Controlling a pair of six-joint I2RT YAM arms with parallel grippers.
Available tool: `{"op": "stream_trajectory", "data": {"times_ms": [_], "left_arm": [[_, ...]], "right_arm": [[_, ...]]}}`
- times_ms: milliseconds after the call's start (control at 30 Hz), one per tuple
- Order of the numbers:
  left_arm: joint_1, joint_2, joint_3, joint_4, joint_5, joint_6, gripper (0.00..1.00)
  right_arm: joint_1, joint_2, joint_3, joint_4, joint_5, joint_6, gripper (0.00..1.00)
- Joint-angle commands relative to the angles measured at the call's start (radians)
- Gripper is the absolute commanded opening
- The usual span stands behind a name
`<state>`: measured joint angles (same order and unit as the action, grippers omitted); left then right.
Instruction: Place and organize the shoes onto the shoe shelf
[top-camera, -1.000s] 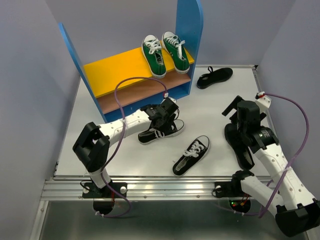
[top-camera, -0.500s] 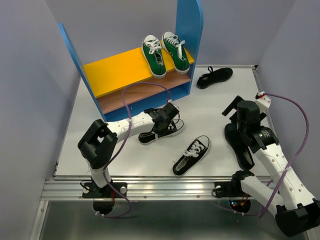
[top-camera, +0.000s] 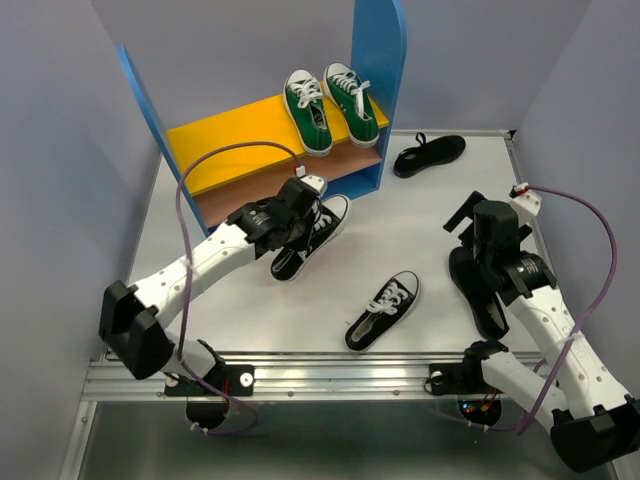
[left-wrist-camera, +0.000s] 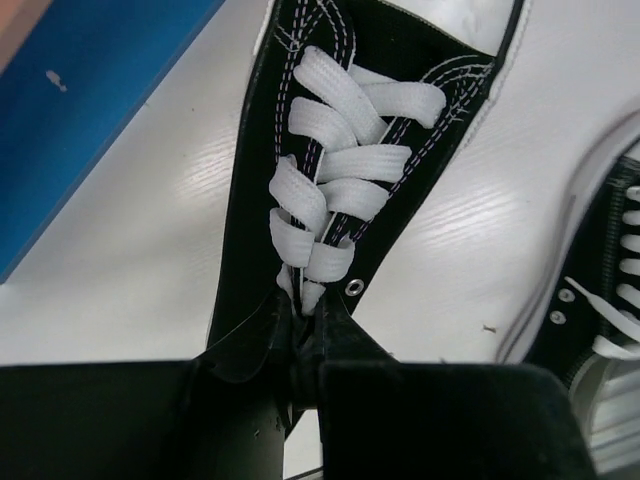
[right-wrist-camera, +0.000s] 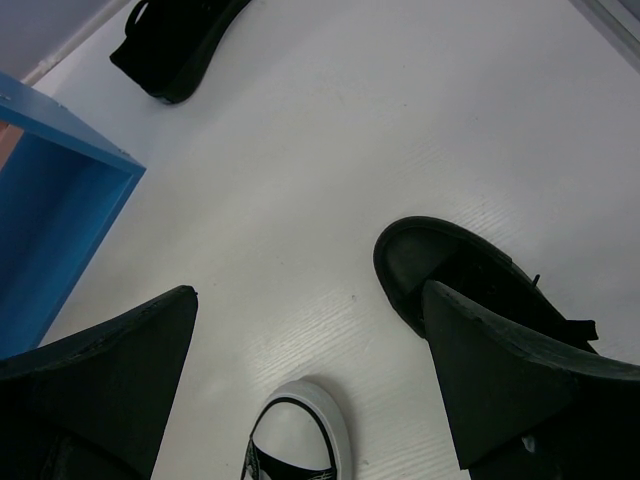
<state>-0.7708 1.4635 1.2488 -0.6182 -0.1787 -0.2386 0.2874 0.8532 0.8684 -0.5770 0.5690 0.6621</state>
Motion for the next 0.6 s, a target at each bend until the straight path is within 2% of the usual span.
{"op": "stream_trajectory", "data": {"times_ms": [0,167,300,433,567], "left_arm": [[0.005,-0.152,0.040,-0.006,0.134,0.022,0.00],[0.005,-0.235,0.023,-0.023,0.174,0.051,0.00],[0.007,-0.307,0.086,-0.023,0.200,0.055,0.00],[0.013,-0.328,0.245,-0.058,0.185,0.047,0.00],[0.039,-0.313,0.400,-0.103,0.059,0.010,0.00]], "right_arm": [[-0.002,0.006,0.001,0.023,0.012,0.004,1.00],[-0.002,0.021,0.004,0.040,0.000,0.001,1.00],[-0.002,0.033,0.014,0.051,-0.009,-0.001,1.00],[-0.002,0.038,0.021,0.051,-0.012,-0.007,1.00],[-0.002,0.030,0.015,0.051,-0.012,-0.004,1.00]]}}
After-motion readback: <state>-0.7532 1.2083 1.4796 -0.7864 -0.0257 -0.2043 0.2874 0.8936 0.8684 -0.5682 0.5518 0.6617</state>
